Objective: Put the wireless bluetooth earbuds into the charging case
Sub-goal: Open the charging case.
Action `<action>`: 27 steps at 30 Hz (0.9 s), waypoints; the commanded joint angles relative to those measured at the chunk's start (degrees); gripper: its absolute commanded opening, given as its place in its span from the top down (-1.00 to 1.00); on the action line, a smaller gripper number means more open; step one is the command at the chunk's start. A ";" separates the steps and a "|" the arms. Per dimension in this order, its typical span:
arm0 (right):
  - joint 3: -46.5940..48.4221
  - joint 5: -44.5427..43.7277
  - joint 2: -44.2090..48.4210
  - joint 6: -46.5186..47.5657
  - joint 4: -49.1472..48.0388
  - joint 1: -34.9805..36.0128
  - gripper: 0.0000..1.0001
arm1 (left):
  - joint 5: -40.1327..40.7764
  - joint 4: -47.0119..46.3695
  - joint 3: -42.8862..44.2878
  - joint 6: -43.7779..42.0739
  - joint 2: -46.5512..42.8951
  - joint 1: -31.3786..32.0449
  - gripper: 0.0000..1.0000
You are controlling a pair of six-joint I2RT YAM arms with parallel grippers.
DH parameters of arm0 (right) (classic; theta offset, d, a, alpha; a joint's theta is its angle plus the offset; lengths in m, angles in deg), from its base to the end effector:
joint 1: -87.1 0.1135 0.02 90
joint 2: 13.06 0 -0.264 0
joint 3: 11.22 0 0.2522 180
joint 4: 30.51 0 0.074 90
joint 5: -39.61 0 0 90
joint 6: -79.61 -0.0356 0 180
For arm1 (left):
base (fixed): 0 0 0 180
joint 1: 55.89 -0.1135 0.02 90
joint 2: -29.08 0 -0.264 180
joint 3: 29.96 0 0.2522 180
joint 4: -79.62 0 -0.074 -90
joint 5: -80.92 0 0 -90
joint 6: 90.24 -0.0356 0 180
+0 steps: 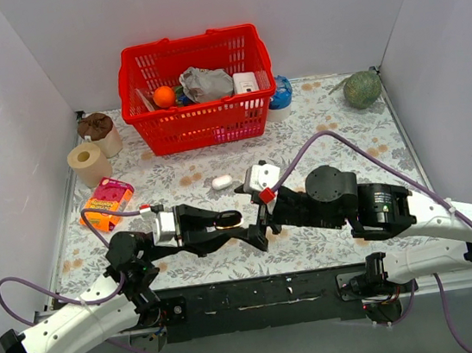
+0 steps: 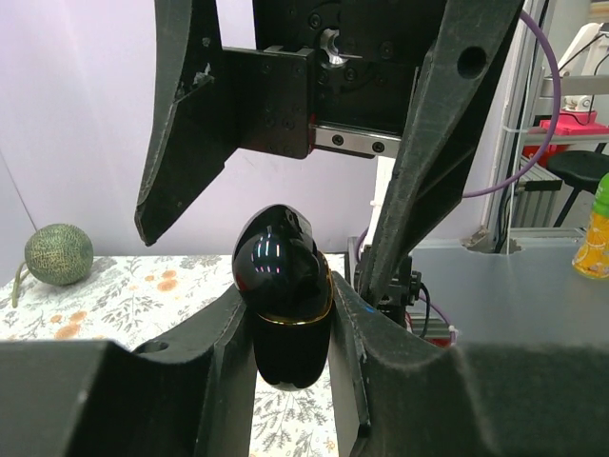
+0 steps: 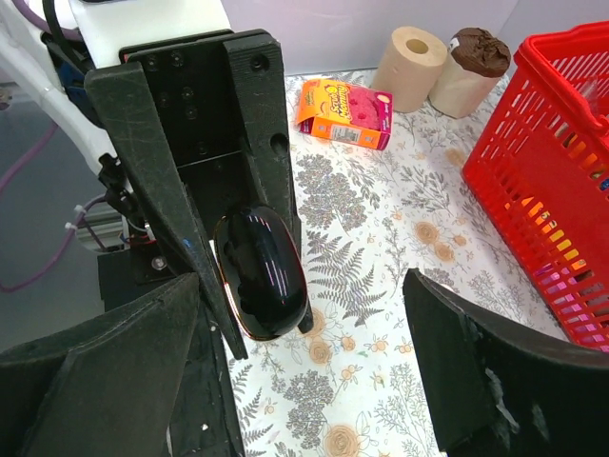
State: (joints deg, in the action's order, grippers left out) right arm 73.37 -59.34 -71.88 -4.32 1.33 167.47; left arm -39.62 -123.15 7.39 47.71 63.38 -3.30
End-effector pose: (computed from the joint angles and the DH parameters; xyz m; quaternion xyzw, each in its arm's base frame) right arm 0.0421 0.2150 0.4375 -0.4696 0.5759 0.3563 0.5664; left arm 0.0755 -0.1285 0.3213 0.2437 0.5030 -0.7180 0.4148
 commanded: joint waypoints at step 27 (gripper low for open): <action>1.24 -3.80 3.02 0.26 -6.85 0.39 -0.96 | 4.70 5.86 3.30 -2.42 -0.99 -0.04 1.00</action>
State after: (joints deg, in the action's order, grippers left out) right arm 72.87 -67.08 -69.59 -4.26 -4.24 167.69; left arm -39.54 -119.52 7.98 45.43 63.14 -3.27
